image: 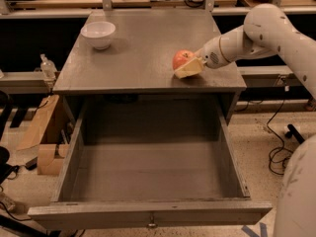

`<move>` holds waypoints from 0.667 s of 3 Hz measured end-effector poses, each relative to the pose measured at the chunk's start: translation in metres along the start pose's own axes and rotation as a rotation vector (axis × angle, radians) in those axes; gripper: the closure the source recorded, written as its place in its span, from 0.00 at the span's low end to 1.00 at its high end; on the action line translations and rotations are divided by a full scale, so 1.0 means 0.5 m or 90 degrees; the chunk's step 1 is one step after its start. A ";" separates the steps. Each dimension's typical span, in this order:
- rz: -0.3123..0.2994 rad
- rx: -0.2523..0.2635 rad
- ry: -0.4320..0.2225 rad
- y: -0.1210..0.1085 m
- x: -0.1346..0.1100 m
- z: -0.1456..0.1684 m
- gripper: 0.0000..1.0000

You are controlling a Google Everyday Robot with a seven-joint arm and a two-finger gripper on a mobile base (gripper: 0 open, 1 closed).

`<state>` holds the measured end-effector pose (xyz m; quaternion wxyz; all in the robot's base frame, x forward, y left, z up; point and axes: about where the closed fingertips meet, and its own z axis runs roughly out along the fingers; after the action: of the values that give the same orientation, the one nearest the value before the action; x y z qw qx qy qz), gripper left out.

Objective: Pick apple from top drawer and place on counter

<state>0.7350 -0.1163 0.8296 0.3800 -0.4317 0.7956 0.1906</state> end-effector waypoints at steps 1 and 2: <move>0.000 -0.001 0.000 0.001 -0.001 0.000 0.52; 0.000 -0.003 0.001 0.002 -0.001 0.004 0.29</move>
Offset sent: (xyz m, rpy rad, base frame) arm 0.0000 0.0000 0.0010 0.0000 0.0000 0.0000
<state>0.7352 -0.1141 0.8289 0.3786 -0.4326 0.7953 0.1920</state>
